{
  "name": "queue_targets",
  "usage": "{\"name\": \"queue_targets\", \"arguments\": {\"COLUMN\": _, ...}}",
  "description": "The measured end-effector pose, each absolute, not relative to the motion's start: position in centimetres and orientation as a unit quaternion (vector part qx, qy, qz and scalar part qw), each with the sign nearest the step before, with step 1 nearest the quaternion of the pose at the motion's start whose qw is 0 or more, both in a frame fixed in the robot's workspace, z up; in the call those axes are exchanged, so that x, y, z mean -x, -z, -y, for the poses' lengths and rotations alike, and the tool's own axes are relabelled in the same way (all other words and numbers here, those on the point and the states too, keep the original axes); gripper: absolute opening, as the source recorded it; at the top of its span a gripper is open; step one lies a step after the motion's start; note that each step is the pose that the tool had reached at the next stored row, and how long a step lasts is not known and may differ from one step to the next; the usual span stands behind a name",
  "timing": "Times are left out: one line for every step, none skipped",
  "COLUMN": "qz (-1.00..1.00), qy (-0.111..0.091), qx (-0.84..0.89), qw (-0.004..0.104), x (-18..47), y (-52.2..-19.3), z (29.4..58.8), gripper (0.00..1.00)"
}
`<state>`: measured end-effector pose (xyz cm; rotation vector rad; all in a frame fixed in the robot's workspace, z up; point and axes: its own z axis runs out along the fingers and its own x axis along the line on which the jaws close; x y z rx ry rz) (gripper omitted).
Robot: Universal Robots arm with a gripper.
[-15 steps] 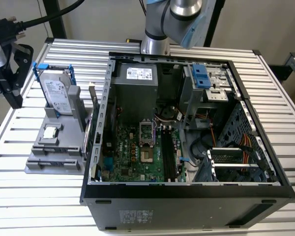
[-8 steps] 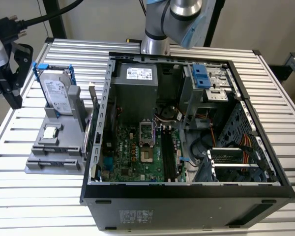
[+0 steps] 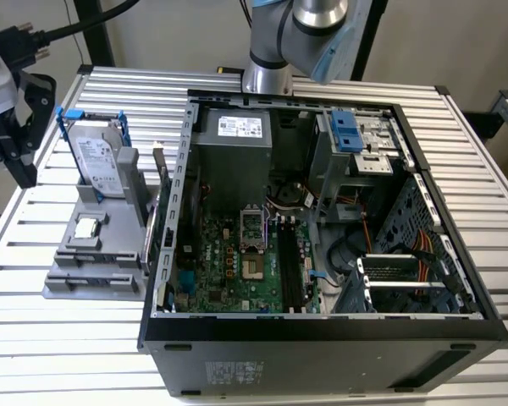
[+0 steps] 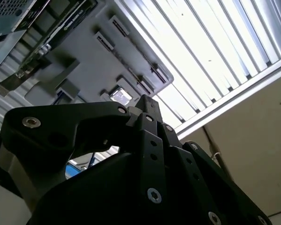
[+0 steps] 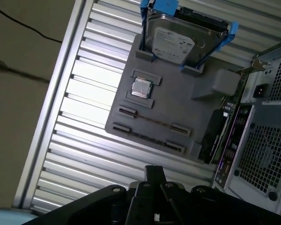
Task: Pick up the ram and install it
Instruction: 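Pick up the ram and move it above insertion slot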
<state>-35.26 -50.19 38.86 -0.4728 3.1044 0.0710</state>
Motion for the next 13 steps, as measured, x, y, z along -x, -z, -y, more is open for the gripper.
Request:
{"name": "queue_targets", "arguments": {"qz": -0.988, "qy": -0.022, "qx": 0.154, "qw": 0.0, "x": 35.27, "y": -38.86, "z": 50.19, "gripper": 0.0}}
{"name": "queue_targets", "arguments": {"qz": -0.987, "qy": -0.022, "qx": 0.158, "qw": 0.0, "x": 35.27, "y": -38.85, "z": 50.19, "gripper": 0.0}}
{"name": "queue_targets", "arguments": {"qz": -0.987, "qy": -0.022, "qx": 0.162, "qw": 0.0, "x": 35.28, "y": -38.84, "z": 50.19, "gripper": 0.0}}
{"name": "queue_targets", "arguments": {"qz": -0.986, "qy": -0.021, "qx": 0.166, "qw": 0.0, "x": 35.29, "y": -38.83, "z": 50.19, "gripper": 0.0}}
{"name": "queue_targets", "arguments": {"qz": -0.985, "qy": -0.021, "qx": 0.171, "qw": 0.0, "x": 35.3, "y": -38.83, "z": 50.19, "gripper": 0.0}}
{"name": "queue_targets", "arguments": {"qz": -0.984, "qy": -0.02, "qx": 0.176, "qw": 0.0, "x": 35.3, "y": -38.83, "z": 50.19, "gripper": 0.0}}
{"name": "queue_targets", "arguments": {"qz": -0.983, "qy": -0.02, "qx": 0.182, "qw": -0.001, "x": 35.3, "y": -38.84, "z": 50.18, "gripper": 0.0}}
{"name": "queue_targets", "arguments": {"qz": -0.982, "qy": -0.019, "qx": 0.188, "qw": -0.001, "x": 35.31, "y": -38.85, "z": 50.16, "gripper": 0.0}}
{"name": "queue_targets", "arguments": {"qz": -0.981, "qy": -0.019, "qx": 0.194, "qw": -0.001, "x": 35.31, "y": -38.85, "z": 50.13, "gripper": 0.0}}
{"name": "queue_targets", "arguments": {"qz": -0.98, "qy": -0.018, "qx": 0.2, "qw": -0.002, "x": 35.32, "y": -38.85, "z": 50.09, "gripper": 0.0}}
{"name": "queue_targets", "arguments": {"qz": -0.978, "qy": -0.017, "qx": 0.206, "qw": -0.002, "x": 35.32, "y": -38.85, "z": 50.04, "gripper": 0.0}}
{"name": "queue_targets", "arguments": {"qz": -0.977, "qy": -0.017, "qx": 0.213, "qw": -0.002, "x": 35.32, "y": -38.85, "z": 50.0, "gripper": 0.0}}
{"name": "queue_targets", "arguments": {"qz": -0.976, "qy": -0.016, "qx": 0.219, "qw": -0.002, "x": 35.32, "y": -38.85, "z": 49.95, "gripper": 0.0}}
